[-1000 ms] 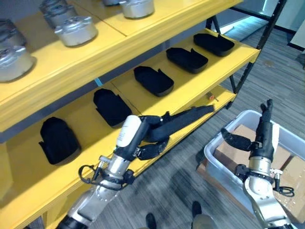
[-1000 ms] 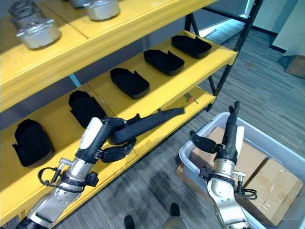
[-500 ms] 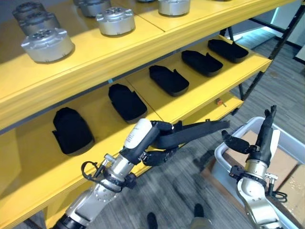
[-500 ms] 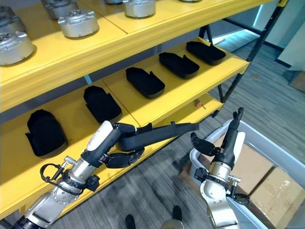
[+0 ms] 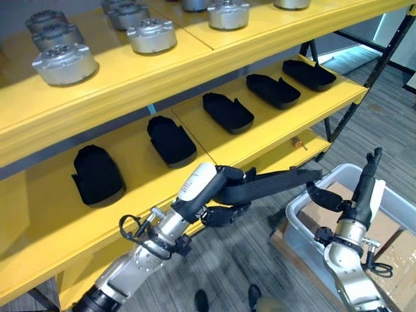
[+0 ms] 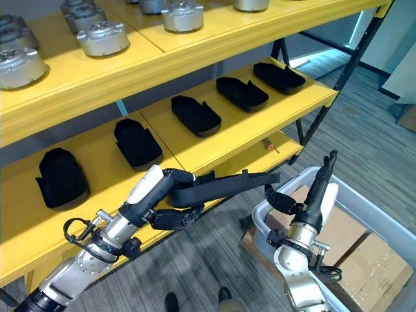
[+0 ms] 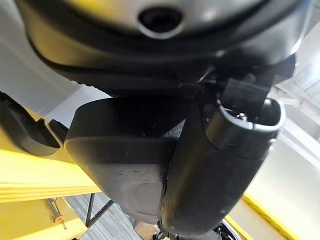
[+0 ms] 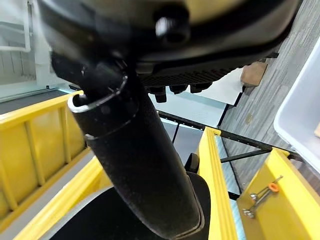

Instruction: Move parts from the plastic box to the shelf.

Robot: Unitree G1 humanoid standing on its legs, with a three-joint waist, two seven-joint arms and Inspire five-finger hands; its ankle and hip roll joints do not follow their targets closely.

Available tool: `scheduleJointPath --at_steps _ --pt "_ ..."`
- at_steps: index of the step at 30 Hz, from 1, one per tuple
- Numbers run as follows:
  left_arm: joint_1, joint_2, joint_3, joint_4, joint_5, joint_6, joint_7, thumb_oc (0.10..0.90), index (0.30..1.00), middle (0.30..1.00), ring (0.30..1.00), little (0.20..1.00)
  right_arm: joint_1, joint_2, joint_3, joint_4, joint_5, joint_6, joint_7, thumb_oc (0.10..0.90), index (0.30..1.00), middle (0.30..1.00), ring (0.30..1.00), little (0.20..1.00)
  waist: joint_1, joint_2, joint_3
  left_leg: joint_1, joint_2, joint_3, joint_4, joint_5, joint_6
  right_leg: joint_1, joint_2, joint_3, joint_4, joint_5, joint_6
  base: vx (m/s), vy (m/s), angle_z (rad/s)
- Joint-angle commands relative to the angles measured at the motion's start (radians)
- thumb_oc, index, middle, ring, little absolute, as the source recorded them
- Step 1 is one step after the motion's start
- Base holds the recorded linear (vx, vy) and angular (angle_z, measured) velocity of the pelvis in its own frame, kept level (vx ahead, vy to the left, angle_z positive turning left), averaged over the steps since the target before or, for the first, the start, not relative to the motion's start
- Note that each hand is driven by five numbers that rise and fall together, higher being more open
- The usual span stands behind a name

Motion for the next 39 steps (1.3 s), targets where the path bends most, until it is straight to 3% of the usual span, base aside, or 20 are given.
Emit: scheduleJointPath --at_steps 1,2,3,6,7,8,10,11,12,13,15,19,20,21,27,35,37,39 --pt "-0.07 -0.039 0.065 -0.109 -0.006 -0.086 0.073 0.4 0.3 0.3 0.3 0.3 -0.087 -0.043 -0.03 -0.098 -0.063 -0.13 0.0 0.9 1.0 1.0 1.0 1.0 -0.001 -0.043 -0.036 0.021 -0.116 0.078 0.084 -0.159 0.056 0.02 0.01 -0.026 -0.009 -0.012 0.012 -0.14 -0.002 -0.1" --pt "-0.073 -0.041 0.062 -0.111 -0.005 -0.095 0.067 0.4 0.3 0.3 0.3 0.3 -0.082 -0.045 -0.033 -0.103 -0.073 -0.125 -0.015 0.9 1.0 1.0 1.0 1.0 -0.009 -0.045 -0.032 0.012 -0.105 0.135 0.108 -0.162 0.049 0.024 -0.004 -0.05 -0.016 -0.008 0.015 -0.2 0.021 0.2" --pt "-0.084 -0.046 0.05 -0.114 -0.007 -0.109 0.06 0.4 0.3 0.3 0.3 0.3 -0.074 -0.043 -0.041 -0.106 -0.09 -0.121 -0.043 0.9 1.0 1.0 1.0 1.0 -0.029 -0.049 -0.029 0.006 -0.075 0.234 0.141 -0.173 0.041 0.033 -0.022 -0.091 -0.028 -0.006 0.019 -0.15 0.042 0.51" --pt "-0.091 -0.049 0.031 -0.125 0.031 -0.1 0.099 0.4 0.3 0.3 0.3 0.3 -0.065 -0.044 -0.046 -0.106 -0.108 -0.134 -0.052 0.9 1.0 1.0 1.0 1.0 -0.049 -0.054 -0.025 0.007 -0.035 0.274 0.171 -0.187 0.032 0.041 -0.041 -0.11 -0.022 -0.012 0.02 -0.08 0.102 0.95" --pt "-0.093 -0.046 0.024 -0.125 0.075 -0.094 0.137 0.4 0.3 0.3 0.3 0.3 -0.063 -0.048 -0.043 -0.109 -0.11 -0.138 -0.048 0.9 1.0 1.0 1.0 1.0 -0.051 -0.055 -0.025 0.006 -0.021 0.262 0.172 -0.184 0.029 0.037 -0.046 -0.103 -0.015 -0.013 0.019 -0.09 0.207 0.46" --pt "-0.097 -0.023 0.035 -0.137 0.232 -0.09 0.229 0.4 0.3 0.3 0.3 0.3 -0.056 -0.072 -0.049 -0.115 -0.101 -0.147 -0.033 0.9 1.0 1.0 1.0 1.0 -0.055 -0.06 -0.028 0.016 0.028 0.225 0.163 -0.158 0.012 0.031 -0.057 -0.081 -0.011 -0.013 0.014 -0.03 0.292 0.15" --pt "-0.094 -0.011 0.053 -0.162 0.321 -0.077 0.294 0.4 0.3 0.3 0.3 0.3 -0.05 -0.103 -0.067 -0.111 -0.081 -0.151 -0.028 0.9 1.0 1.0 1.0 1.0 -0.052 -0.055 -0.031 0.022 0.104 0.18 0.142 -0.067 -0.031 0.033 -0.064 -0.066 -0.016 -0.016 0.009 -0.02 0.274 -0.03" --pt "-0.093 -0.01 0.057 -0.165 0.335 -0.072 0.301 0.4 0.3 0.3 0.3 0.3 -0.05 -0.106 -0.068 -0.109 -0.078 -0.153 -0.029 0.9 1.0 1.0 1.0 1.0 -0.051 -0.054 -0.033 0.019 0.114 0.175 0.139 -0.048 -0.036 0.031 -0.065 -0.064 -0.019 -0.012 0.007 -0.01 0.352 -0.09" --pt "-0.09 0.006 0.086 -0.179 0.374 -0.047 0.343 0.4 0.3 0.3 0.3 0.3 -0.048 -0.131 -0.092 -0.101 -0.051 -0.183 -0.012 0.9 1.0 1.0 1.0 1.0 -0.05 -0.047 -0.038 0.029 0.163 0.133 0.125 0.004 -0.062 0.037 -0.079 -0.056 -0.033 -0.008 0.012 -0.02 0.284 -0.12" --pt "-0.091 0.008 0.088 -0.18 0.379 -0.042 0.349 0.4 0.3 0.3 0.3 0.3 -0.049 -0.133 -0.094 -0.101 -0.048 -0.186 -0.01 0.9 1.0 1.0 1.0 1.0 -0.05 -0.046 -0.038 0.028 0.166 0.13 0.121 0.011 -0.064 0.034 -0.08 -0.055 -0.035 -0.004 0.011 -0.02 0.452 -0.17" --pt "-0.09 0.019 0.119 -0.18 0.391 -0.001 0.392 0.4 0.3 0.3 0.3 0.3 -0.059 -0.146 -0.099 -0.11 -0.036 -0.191 0.006 0.9 1.0 1.0 1.0 1.0 -0.039 -0.028 -0.041 0.038 0.152 0.09 0.096 0.004 -0.071 0.035 -0.097 -0.042 -0.048 0.007 0.025 -0.01 0.332 -0.18" --pt "-0.061 0.015 0.17 -0.187 0.391 -0.009 0.446 0.4 0.3 0.3 0.3 0.3 -0.065 -0.134 -0.101 -0.131 -0.037 -0.174 0.014 0.9 1.0 1.0 1.0 1.0 -0.027 -0.017 -0.045 0.067 0.12 0.114 0.063 -0.043 -0.065 0.045 -0.137 -0.064 -0.066 0.031 0.057 -0.02 0.313 -0.1" --pt "-0.06 0.015 0.17 -0.188 0.391 -0.009 0.446 0.4 0.3 0.3 0.3 0.3 -0.065 -0.134 -0.101 -0.131 -0.037 -0.173 0.014 0.9 1.0 1.0 1.0 1.0 -0.028 -0.018 -0.044 0.067 0.119 0.114 0.062 -0.042 -0.065 0.047 -0.137 -0.065 -0.067 0.031 0.057 -0.03 0.433 0.29" --pt "-0.05 0.009 0.185 -0.195 0.411 -0.013 0.462 0.4 0.3 0.3 0.3 0.3 -0.065 -0.107 -0.089 -0.15 -0.049 -0.167 0.009 0.9 1.0 1.0 1.0 1.0 -0.014 -0.019 -0.047 0.081 0.097 0.118 0.037 -0.078 -0.055 0.056 -0.163 -0.08 -0.069 0.043 0.079 -0.03 0.306 0.29" --pt "-0.043 0.02 0.191 -0.215 0.392 -0.028 0.44 0.4 0.3 0.3 0.3 0.3 -0.059 -0.071 -0.066 -0.226 -0.1 -0.108 0.029 0.9 1.0 1.0 1.0 1.0 0.024 -0.044 -0.064 0.084 0.042 0.092 -0.007 -0.096 -0.023 0.075 -0.224 -0.145 -0.07 0.065 0.132 -0.04 0.325 0.61" --pt "-0.016 0.042 0.191 -0.19 0.363 -0.019 0.438 0.4 0.3 0.3 0.3 0.3 -0.078 -0.064 -0.03 -0.236 -0.119 -0.098 0.037 0.9 1.0 1.0 1.0 1.0 0.074 -0.063 -0.063 0.085 -0.01 0.108 -0.006 -0.125 0.02 0.07 -0.28 -0.212 -0.045 0.105 0.144 -0.06 0.235 0.22" --pt "0.001 0.051 0.203 -0.182 0.378 -0.03 0.459 0.4 0.3 0.3 0.3 0.3 -0.089 -0.058 -0.02 -0.234 -0.129 -0.087 0.028 0.9 1.0 1.0 1.0 1.0 0.096 -0.067 -0.061 0.089 -0.021 0.135 -0.003 -0.133 0.03 0.066 -0.301 -0.259 -0.011 0.119 0.146 -0.05 0.147 -0.04" --pt "0.018 0.058 0.216 -0.182 0.394 -0.041 0.48 0.4 0.3 0.3 0.3 0.3 -0.105 -0.053 -0.005 -0.228 -0.159 -0.078 0.009 0.9 1.0 1.0 1.0 1.0 0.114 -0.072 -0.053 0.096 -0.032 0.154 -0.002 -0.145 0.049 0.06 -0.285 -0.288 0.045 0.091 0.14 -0.05 0.123 -0.2"
